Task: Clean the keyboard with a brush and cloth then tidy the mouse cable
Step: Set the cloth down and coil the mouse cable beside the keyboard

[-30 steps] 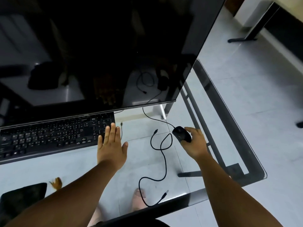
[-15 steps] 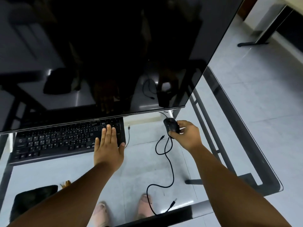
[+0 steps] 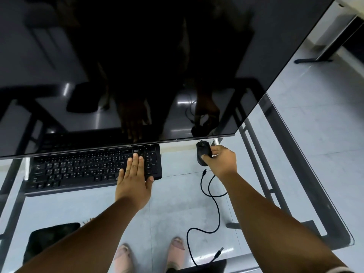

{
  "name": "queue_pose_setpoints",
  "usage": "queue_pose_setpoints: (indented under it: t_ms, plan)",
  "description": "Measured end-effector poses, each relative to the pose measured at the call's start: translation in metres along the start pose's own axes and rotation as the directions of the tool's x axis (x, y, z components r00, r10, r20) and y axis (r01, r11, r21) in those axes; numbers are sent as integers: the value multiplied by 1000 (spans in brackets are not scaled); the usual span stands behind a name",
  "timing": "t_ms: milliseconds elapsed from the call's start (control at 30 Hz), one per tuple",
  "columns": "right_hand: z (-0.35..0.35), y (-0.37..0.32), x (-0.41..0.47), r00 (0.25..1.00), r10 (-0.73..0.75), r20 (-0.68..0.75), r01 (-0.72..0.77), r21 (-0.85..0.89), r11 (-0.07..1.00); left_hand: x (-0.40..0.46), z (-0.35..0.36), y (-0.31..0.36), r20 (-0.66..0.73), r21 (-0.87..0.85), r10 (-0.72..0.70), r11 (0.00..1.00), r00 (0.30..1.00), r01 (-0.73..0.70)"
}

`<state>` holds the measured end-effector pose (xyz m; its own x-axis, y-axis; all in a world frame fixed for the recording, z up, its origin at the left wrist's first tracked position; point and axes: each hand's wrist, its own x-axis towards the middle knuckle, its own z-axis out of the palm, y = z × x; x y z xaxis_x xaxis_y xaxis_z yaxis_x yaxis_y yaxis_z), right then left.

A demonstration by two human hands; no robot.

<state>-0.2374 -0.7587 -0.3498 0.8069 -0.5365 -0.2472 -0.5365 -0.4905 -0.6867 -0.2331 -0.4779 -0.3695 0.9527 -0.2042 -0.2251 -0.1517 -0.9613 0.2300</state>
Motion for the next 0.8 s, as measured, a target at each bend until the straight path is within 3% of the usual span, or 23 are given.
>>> queue_pose_setpoints:
  t_ms: [500,633,700,800]
  plan:
    - [2,1,0,1000,8,10,-9,83,997,0,4,-2,-9,-5,4,1000,1000,-4]
    - [-8,7,-10,998,-54,-41,59,118,991,0,3,-6,-9,-22,26,999,1000,-26]
    - [-18,14,-18,990,-139,27,136,95,986,0,3,-10,-6,-30,48,998,999,-48]
    - [-40,27,-31,937,-244,248,274,-94,957,-4,0,-17,0,-46,87,995,996,-87]
